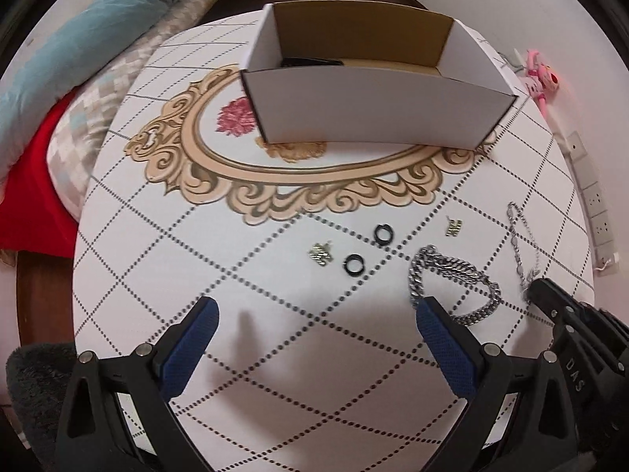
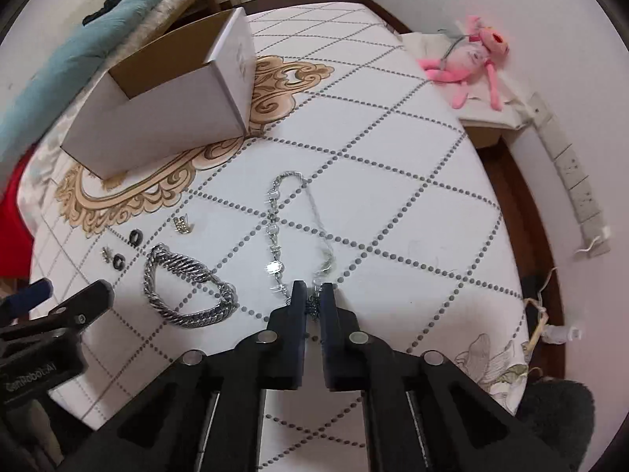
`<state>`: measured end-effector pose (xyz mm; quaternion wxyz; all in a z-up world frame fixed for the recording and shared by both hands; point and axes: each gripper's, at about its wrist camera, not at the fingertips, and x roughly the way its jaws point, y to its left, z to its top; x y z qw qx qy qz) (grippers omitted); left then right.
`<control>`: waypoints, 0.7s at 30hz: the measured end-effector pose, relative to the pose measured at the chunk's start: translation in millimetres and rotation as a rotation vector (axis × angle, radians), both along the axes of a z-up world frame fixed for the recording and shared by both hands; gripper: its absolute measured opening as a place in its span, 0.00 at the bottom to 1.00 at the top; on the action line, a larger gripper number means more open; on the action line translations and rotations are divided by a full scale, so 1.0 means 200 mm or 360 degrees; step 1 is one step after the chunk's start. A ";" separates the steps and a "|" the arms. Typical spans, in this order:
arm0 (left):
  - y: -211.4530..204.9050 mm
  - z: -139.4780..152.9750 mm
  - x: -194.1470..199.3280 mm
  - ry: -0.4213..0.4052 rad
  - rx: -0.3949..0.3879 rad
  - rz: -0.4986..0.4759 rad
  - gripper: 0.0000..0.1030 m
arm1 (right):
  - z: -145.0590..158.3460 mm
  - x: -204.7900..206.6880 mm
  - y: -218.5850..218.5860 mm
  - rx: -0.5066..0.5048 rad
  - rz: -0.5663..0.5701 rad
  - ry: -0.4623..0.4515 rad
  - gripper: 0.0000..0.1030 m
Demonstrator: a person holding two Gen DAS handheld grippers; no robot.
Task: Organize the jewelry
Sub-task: 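Grasp the thick silver chain bracelet with the left tool while the right tool grasps the thin silver chain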
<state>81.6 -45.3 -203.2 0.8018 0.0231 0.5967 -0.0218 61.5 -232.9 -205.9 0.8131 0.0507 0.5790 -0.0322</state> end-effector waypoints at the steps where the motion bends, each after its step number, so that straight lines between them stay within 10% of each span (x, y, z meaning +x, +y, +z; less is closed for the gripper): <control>1: -0.01 0.00 0.00 -0.0003 -0.0006 -0.0008 0.99 | 0.00 0.00 -0.02 0.0078 -0.0017 -0.0006 0.03; 17: -0.26 -0.09 0.05 0.0048 -0.0021 -0.0170 0.72 | 0.18 0.05 -0.25 0.0312 -0.0159 -0.0125 0.03; 19: -0.28 -0.08 0.06 0.0031 -0.0023 -0.0196 0.60 | 0.16 0.05 -0.27 0.0322 -0.0175 -0.0114 0.03; 21: -0.33 -0.05 0.06 0.0003 -0.0026 -0.0249 0.26 | 0.13 0.04 -0.27 0.0334 -0.0187 -0.0097 0.03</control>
